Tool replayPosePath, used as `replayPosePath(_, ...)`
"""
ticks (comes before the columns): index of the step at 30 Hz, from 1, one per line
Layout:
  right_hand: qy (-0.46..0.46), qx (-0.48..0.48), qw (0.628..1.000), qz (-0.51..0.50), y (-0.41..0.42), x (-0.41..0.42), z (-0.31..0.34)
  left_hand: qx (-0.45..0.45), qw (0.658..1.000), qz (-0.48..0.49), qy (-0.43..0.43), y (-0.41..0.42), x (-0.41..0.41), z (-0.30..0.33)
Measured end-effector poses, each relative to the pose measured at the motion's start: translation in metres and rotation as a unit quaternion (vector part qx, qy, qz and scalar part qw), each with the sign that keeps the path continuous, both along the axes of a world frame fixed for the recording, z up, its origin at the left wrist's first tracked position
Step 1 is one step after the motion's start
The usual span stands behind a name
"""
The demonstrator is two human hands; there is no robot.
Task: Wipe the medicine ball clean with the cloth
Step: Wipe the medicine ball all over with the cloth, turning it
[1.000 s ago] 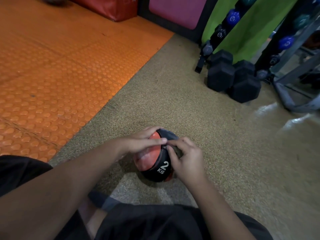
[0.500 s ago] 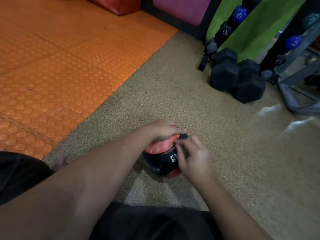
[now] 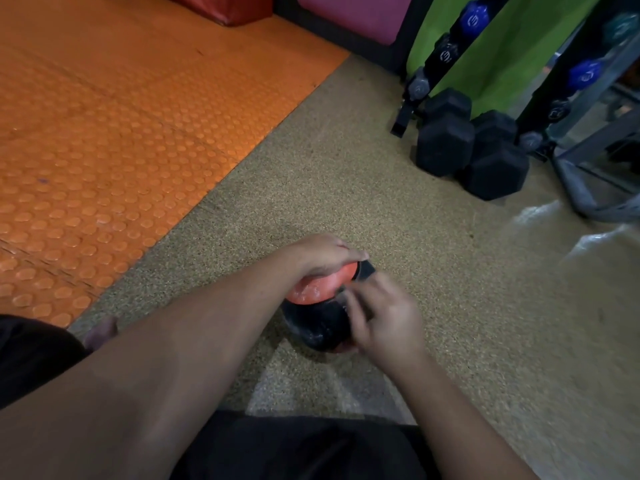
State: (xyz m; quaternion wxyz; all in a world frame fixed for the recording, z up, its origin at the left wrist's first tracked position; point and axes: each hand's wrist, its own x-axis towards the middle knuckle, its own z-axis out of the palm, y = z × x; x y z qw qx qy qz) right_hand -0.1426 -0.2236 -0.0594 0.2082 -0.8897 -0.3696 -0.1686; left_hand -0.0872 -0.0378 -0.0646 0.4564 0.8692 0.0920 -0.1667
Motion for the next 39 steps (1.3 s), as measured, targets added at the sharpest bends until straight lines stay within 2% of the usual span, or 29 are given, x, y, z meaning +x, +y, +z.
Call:
replayPosePath(2,0.007,0.084,0.991,-0.108,-0.003,0.015,0.002,-0.016,1.000,0.001,0.002,0.001,-0.001,-0.002)
replayPosePath(3,-0.006,0.085,0.990,-0.113,-0.002,0.013,0.001,-0.024,1.000,0.002,0.002,0.001,-0.001,-0.002)
replayPosePath(4,-0.020,0.060,0.994,-0.088,0.001,0.002,0.001,-0.033,0.999,0.004,0.003,0.002,-0.001,-0.004)
replayPosePath(7,-0.067,-0.093,0.990,0.078,0.002,-0.031,-0.003,-0.038,0.999,0.019,-0.008,0.007,-0.003,-0.007)
replayPosePath(8,-0.065,-0.104,0.988,0.098,-0.001,-0.033,-0.002,-0.038,0.999,0.021,-0.004,0.009,-0.003,-0.009)
replayPosePath(9,-0.041,-0.065,0.994,0.080,-0.005,-0.026,-0.004,-0.038,0.999,0.022,-0.005,0.011,-0.004,-0.010)
replayPosePath(10,0.003,0.017,0.999,0.027,-0.007,-0.019,-0.002,-0.041,0.999,0.026,-0.005,0.014,-0.005,-0.014)
replayPosePath(11,0.065,0.127,0.988,-0.055,-0.010,-0.008,0.000,-0.050,0.998,0.023,-0.010,0.018,-0.007,-0.017)
replayPosePath(12,0.136,0.242,0.950,-0.146,-0.013,0.003,0.003,-0.059,0.998,0.018,-0.014,0.022,-0.011,-0.019)
replayPosePath(13,0.209,0.341,0.889,-0.223,-0.019,0.013,0.002,-0.051,0.998,0.005,-0.018,0.025,-0.017,-0.019)
replayPosePath(14,0.276,0.414,0.825,-0.269,-0.025,0.021,0.000,-0.044,0.999,-0.012,-0.023,0.028,-0.024,-0.015)
replayPosePath(15,0.329,0.443,0.780,-0.294,-0.029,0.026,-0.002,-0.032,0.998,-0.034,-0.035,0.030,-0.031,-0.013)
replayPosePath(18,0.503,0.422,0.693,-0.296,-0.031,0.027,-0.006,0.066,0.985,-0.149,-0.047,0.021,-0.048,0.003)
replayPosePath(20,0.584,0.373,0.655,-0.301,-0.033,0.019,-0.006,0.122,0.977,-0.158,-0.080,0.011,-0.058,0.017)
replayPosePath(21,0.607,0.357,0.648,-0.290,-0.036,0.017,-0.004,0.115,0.980,-0.123,-0.101,0.008,-0.065,0.021)
replayPosePath(23,0.635,0.302,0.660,-0.266,-0.040,0.012,0.004,0.032,0.995,0.013,-0.096,0.010,-0.084,0.018)
replayPosePath(24,0.645,0.282,0.664,-0.251,-0.044,0.009,0.007,-0.020,0.996,0.070,-0.053,0.013,-0.097,0.014)
replayPosePath(26,0.675,0.267,0.646,-0.235,-0.046,0.004,0.011,-0.118,0.986,0.112,0.037,0.010,-0.126,-0.002)
replayPosePath(28,0.703,0.261,0.627,-0.213,-0.043,-0.005,0.012,-0.195,0.972,0.120,0.061,0.002,-0.140,-0.005)
replayPosePath(29,0.700,0.279,0.627,-0.198,-0.042,-0.008,0.011,-0.205,0.971,0.114,0.040,0.001,-0.140,-0.004)
replayPosePath(32,0.676,0.361,0.623,-0.156,-0.040,-0.014,0.008,-0.184,0.980,0.071,-0.032,0.025,-0.126,0.006)
replayPosePath(34,0.670,0.379,0.628,-0.115,-0.033,-0.020,0.007,-0.168,0.984,0.043,-0.032,0.051,-0.119,0.008)
replayPosePath(39,0.676,0.283,0.671,-0.111,-0.007,-0.029,-0.008,-0.156,0.988,0.009,0.000,0.091,-0.134,-0.018)
